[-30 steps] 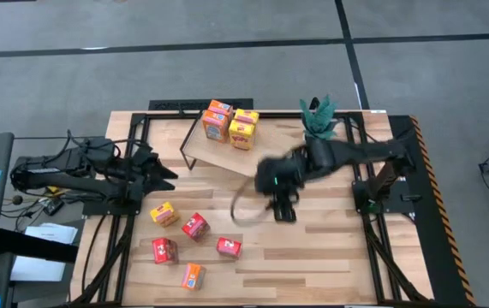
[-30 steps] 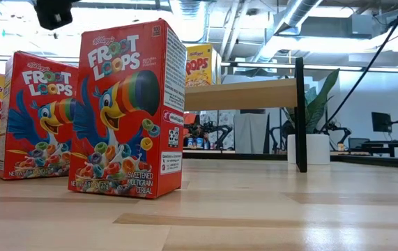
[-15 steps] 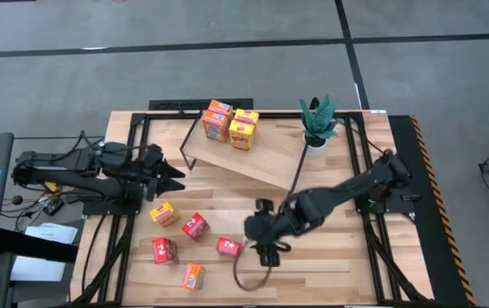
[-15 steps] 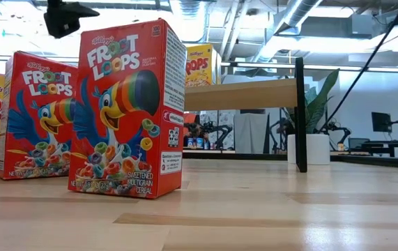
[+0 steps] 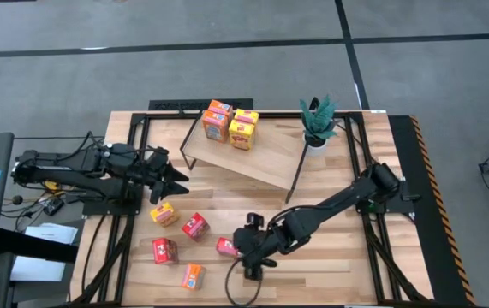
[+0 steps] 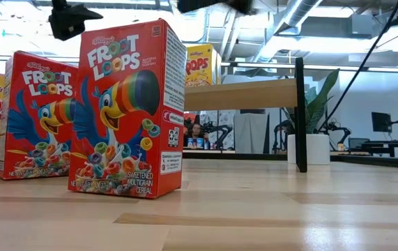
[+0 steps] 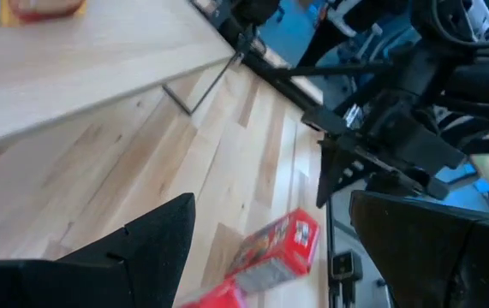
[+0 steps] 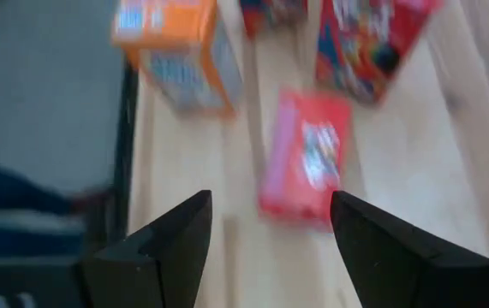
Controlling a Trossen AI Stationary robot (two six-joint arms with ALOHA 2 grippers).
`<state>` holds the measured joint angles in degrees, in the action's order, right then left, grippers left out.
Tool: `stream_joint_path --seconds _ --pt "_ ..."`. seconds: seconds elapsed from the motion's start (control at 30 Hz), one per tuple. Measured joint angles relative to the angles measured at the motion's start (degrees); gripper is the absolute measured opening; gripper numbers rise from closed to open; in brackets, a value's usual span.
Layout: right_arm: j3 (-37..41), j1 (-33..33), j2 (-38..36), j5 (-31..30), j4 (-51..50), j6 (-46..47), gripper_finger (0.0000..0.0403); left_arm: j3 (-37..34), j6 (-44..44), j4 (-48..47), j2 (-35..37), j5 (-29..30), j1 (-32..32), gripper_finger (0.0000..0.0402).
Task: Stack cereal on shelf
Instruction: Put the right red cereal box on the shelf
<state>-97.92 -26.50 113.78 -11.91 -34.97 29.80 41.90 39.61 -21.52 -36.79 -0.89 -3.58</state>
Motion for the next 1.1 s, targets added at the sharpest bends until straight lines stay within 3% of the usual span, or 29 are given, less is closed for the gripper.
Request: stream_joint_path --seconds 0.3,0.7,0.87,1.1 --pt "-0.1 0.0 3.6 -0.7 1.8 0.4 0.0265 0.0 -0.1 -0.7 0.4 -0.3 -0.1 0.0300" --pt "-0.5 0.7 2.0 -0.5 2.0 4.3 0.0265 0.0 -0.4 -0.9 0.0 -0.1 -0.1 0.0300" --pt "-4.1 0.5 1.1 -3.7 -4.0 5.1 0.0265 0.0 -0.8 -0.9 0.0 0.0 -0.1 0.0300" --pt "-5.1 -0.2 1.6 -6.1 -5.5 19.0 0.0265 0.1 -1.6 -0.9 0.0 0.0 -0.1 0.0300"
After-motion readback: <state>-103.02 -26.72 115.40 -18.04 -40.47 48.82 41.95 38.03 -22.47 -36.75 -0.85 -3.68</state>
